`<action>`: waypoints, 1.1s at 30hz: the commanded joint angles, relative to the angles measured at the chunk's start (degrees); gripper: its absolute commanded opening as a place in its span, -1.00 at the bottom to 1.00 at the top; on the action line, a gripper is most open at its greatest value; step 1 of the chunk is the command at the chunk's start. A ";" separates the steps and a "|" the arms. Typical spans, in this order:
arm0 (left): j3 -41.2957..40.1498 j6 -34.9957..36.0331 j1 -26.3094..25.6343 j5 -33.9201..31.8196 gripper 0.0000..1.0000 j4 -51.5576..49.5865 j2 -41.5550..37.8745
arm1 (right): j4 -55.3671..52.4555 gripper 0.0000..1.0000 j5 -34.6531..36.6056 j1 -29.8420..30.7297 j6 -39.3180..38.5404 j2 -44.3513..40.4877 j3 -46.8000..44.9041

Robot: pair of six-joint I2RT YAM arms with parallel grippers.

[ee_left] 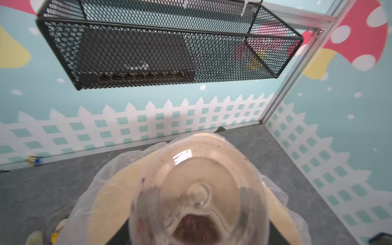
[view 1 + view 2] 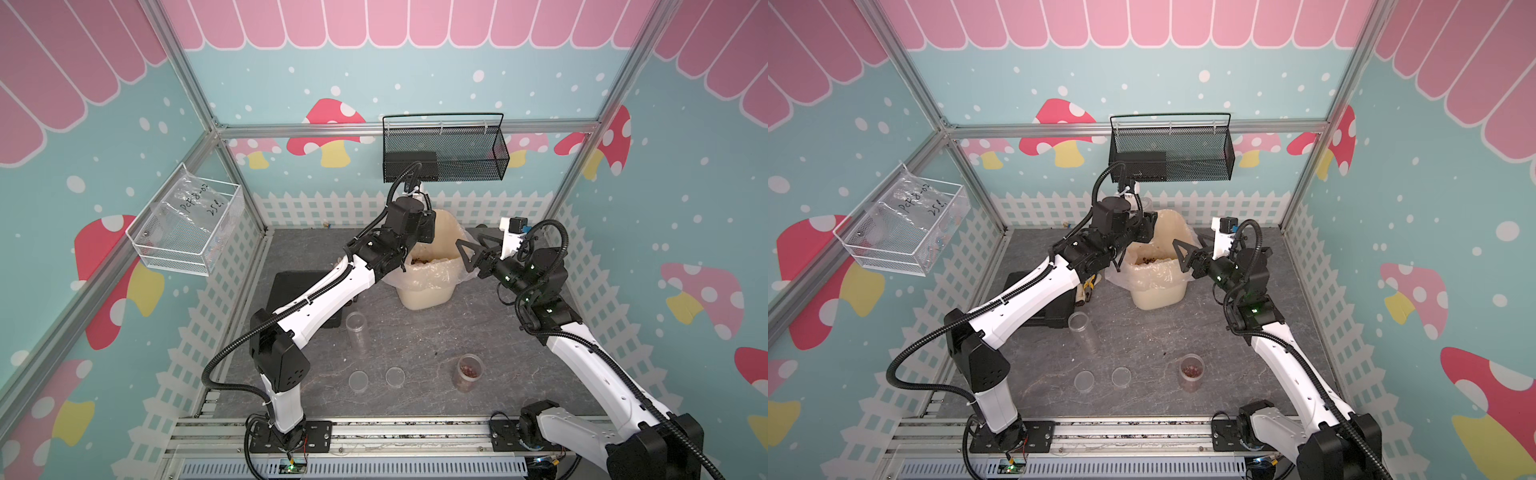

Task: Empty the moldy dried flower tea in the jars
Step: Pour the moldy dried flower tea into the trash bin.

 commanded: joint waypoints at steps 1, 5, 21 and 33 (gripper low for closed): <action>2.08 8.38 -2.98 -9.69 -1.00 -1.86 1.10 | -0.27 0.71 -0.18 -0.20 -1.83 -1.43 -0.64; 3.38 -3.13 1.73 2.52 -1.00 -5.71 1.70 | -0.25 0.71 -0.65 -0.28 -2.10 -1.87 -0.97; 3.77 10.94 -4.32 -10.93 -1.00 -4.09 1.76 | -0.07 0.82 -1.30 -0.45 -2.86 -4.11 -3.52; 7.51 2.39 -1.32 -2.00 -1.00 -10.61 3.99 | -0.27 0.84 -0.92 -0.61 -3.06 -4.78 -4.60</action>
